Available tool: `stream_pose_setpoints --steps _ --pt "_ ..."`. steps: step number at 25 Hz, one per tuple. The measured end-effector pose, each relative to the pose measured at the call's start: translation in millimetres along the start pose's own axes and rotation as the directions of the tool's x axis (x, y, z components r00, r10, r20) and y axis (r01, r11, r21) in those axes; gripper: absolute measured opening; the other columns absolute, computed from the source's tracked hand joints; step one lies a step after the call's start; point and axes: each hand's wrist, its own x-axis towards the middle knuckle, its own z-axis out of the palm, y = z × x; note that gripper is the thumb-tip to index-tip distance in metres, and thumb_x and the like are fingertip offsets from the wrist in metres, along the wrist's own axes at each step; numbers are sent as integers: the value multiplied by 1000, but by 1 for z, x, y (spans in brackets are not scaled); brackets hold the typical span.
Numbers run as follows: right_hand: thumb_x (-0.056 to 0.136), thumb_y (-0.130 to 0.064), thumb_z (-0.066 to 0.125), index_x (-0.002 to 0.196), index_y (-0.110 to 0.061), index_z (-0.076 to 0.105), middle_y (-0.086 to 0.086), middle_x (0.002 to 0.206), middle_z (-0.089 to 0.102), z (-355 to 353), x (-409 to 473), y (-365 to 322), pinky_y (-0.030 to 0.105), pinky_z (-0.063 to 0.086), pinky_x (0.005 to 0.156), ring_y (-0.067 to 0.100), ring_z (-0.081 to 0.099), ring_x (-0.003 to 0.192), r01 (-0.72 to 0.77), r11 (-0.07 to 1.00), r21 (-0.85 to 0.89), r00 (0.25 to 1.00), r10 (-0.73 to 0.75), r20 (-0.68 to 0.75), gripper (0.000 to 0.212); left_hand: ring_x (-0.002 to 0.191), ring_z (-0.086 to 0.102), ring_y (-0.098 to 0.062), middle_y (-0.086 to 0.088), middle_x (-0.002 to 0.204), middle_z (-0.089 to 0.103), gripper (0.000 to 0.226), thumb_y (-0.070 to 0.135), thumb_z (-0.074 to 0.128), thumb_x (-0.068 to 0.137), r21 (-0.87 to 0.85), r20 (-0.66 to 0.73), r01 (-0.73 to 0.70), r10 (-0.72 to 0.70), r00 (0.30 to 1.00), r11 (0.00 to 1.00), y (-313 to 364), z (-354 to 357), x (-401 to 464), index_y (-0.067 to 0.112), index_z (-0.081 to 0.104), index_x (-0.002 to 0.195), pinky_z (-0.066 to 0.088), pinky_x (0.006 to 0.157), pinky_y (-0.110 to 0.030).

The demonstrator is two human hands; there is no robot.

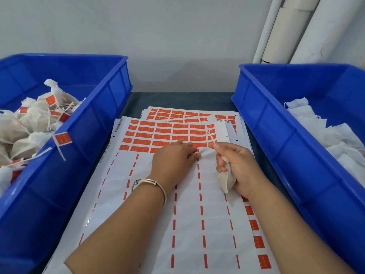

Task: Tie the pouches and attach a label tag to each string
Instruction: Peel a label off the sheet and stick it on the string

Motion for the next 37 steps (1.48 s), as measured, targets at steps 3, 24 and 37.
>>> stream_pose_setpoints --steps 3,24,37 --pt "85 -30 67 88 -27 71 -2 62 65 1 0 0 18 46 50 9 47 41 3 1000 -8 1000 -3 -3 6 126 48 -15 8 134 54 38 48 40 96 -26 -47 -17 16 999 999 0 2 -1 34 58 126 46 93 -34" --pt "83 -33 69 91 -26 71 -5 65 68 2 1 0 18 46 48 7 51 40 21 999 -40 1000 -21 -16 11 90 57 -9 6 107 68 25 36 59 89 -245 -251 8 -71 965 969 3 5 1 21 72 104 41 80 -19" --pt "82 -31 69 90 -22 73 -9 68 70 2 -1 1 19 48 51 7 63 51 11 1000 -23 1000 -11 -2 12 70 54 -10 7 88 53 8 29 48 96 -663 -100 345 -535 839 665 -6 -3 14 26 52 89 35 55 -11"
